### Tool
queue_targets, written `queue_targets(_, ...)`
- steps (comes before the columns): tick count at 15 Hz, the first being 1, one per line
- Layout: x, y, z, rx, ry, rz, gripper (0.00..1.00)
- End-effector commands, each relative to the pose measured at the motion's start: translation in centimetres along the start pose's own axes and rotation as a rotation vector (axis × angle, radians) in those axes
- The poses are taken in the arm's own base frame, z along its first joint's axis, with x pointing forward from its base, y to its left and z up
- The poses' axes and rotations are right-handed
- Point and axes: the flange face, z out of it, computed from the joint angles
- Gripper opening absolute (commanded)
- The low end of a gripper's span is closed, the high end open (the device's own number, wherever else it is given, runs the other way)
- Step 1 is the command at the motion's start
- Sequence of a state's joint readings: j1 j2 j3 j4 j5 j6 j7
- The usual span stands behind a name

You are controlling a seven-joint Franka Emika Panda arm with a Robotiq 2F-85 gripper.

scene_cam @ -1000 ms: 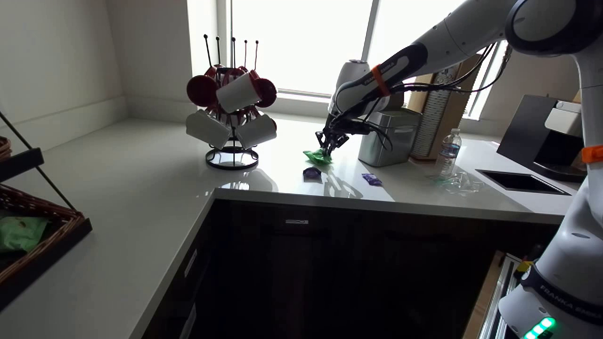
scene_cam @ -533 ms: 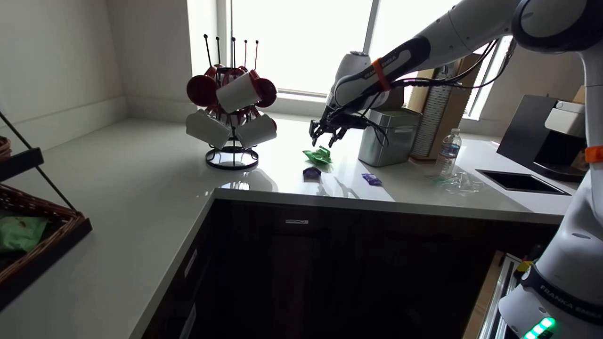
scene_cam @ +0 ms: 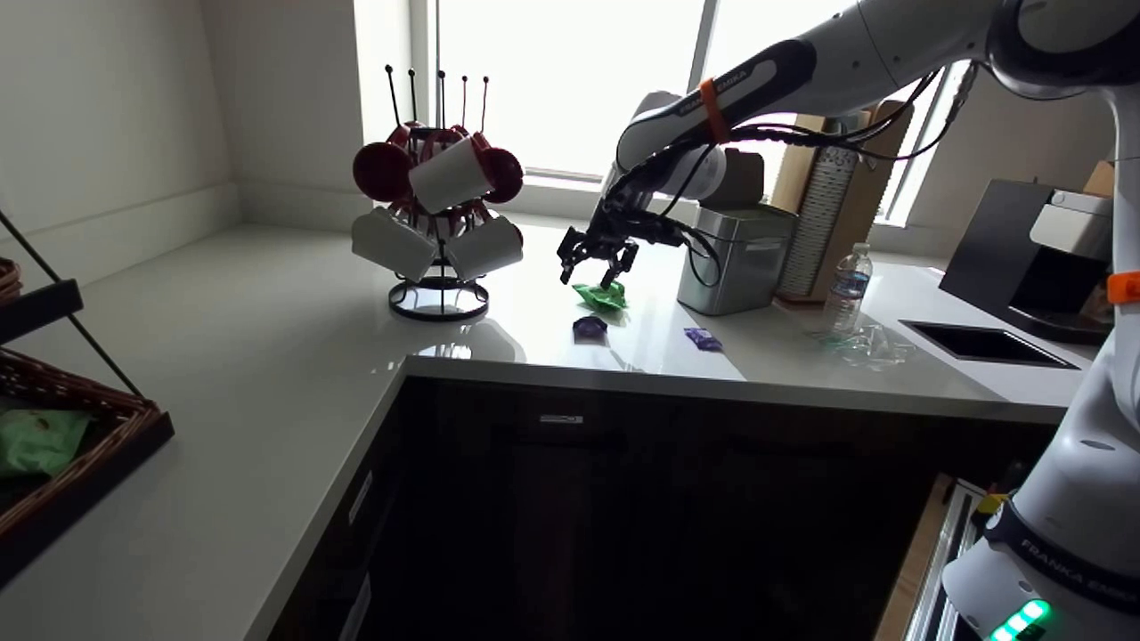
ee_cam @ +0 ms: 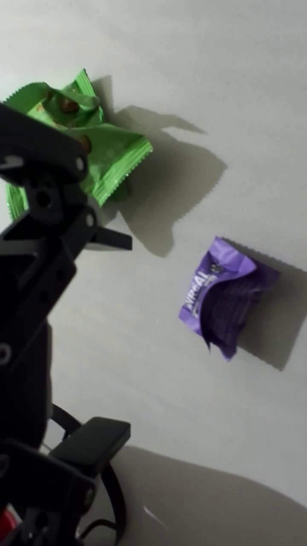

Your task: Pick up the green sachet on the left and place it next to the green sachet on the right then move both sachets backwards, move the purple sachet on the left to the right.

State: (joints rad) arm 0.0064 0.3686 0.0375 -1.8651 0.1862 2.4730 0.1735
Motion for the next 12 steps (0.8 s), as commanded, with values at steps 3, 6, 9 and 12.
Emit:
queue_targets(3,-1.9,0.4,1.4,-0.016,-0.167,-0.111,1.00)
queue_targets(6,-2.2,0.7,2.0,-0.045,-0.212,-0.127,1.00)
queue_targets(9,-2.2,0.7,2.8,-0.069,-0.215,-0.131,1.00)
queue_targets(12,-1.9,0.6,3.6,-0.099,-0.207,-0.145,1.00)
